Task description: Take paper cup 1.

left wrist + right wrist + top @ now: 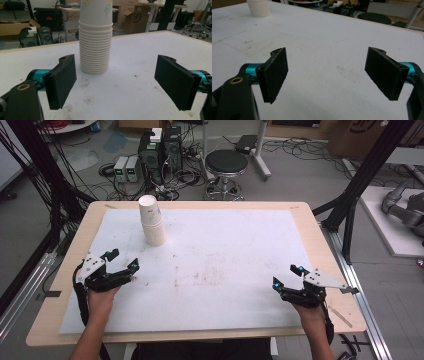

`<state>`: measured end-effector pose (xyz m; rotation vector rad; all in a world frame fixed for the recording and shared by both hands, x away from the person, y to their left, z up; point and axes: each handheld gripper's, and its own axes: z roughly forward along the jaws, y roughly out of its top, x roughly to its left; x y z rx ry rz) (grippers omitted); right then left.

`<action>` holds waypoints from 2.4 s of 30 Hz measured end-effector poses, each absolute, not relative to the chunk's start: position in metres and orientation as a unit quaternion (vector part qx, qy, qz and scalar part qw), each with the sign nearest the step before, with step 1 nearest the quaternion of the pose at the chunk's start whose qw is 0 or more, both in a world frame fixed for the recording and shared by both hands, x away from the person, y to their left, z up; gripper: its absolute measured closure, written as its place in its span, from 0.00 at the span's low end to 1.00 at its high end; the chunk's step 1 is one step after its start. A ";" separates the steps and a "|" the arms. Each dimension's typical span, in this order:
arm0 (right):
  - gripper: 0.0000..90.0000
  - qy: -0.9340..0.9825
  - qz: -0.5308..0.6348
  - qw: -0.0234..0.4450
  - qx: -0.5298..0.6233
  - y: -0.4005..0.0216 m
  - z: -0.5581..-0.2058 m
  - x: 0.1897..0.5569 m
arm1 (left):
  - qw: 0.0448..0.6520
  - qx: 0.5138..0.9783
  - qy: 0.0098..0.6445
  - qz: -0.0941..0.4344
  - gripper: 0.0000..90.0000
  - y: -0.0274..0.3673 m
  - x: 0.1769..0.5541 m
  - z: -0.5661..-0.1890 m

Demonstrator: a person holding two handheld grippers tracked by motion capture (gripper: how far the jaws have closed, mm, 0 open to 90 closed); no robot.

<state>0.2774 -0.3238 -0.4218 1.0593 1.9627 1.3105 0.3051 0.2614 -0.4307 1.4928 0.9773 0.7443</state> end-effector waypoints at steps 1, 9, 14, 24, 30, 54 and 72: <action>0.21 0.729 0.488 0.275 0.393 -0.323 -0.422 0.278 | 0.570 0.634 0.417 0.316 0.20 0.261 0.306 -0.431; 0.21 0.732 0.492 0.269 0.386 -0.320 -0.421 0.279 | 0.566 0.639 0.414 0.316 0.20 0.260 0.305 -0.431; 0.21 0.735 0.492 0.267 0.382 -0.316 -0.420 0.277 | 0.564 0.644 0.411 0.314 0.20 0.259 0.303 -0.430; 0.21 0.738 0.492 0.269 0.376 -0.313 -0.419 0.276 | 0.568 0.641 0.409 0.315 0.20 0.255 0.304 -0.423; 0.21 0.735 0.492 0.267 0.382 -0.315 -0.420 0.276 | 0.568 0.643 0.411 0.307 0.20 0.255 0.309 -0.417; 0.21 0.738 0.493 0.269 0.374 -0.313 -0.417 0.277 | 0.551 0.676 0.393 0.293 0.19 0.245 0.379 -0.333; 0.21 0.740 0.492 0.274 0.367 -0.313 -0.415 0.275 | 0.522 0.692 0.427 0.257 0.18 0.233 0.449 -0.322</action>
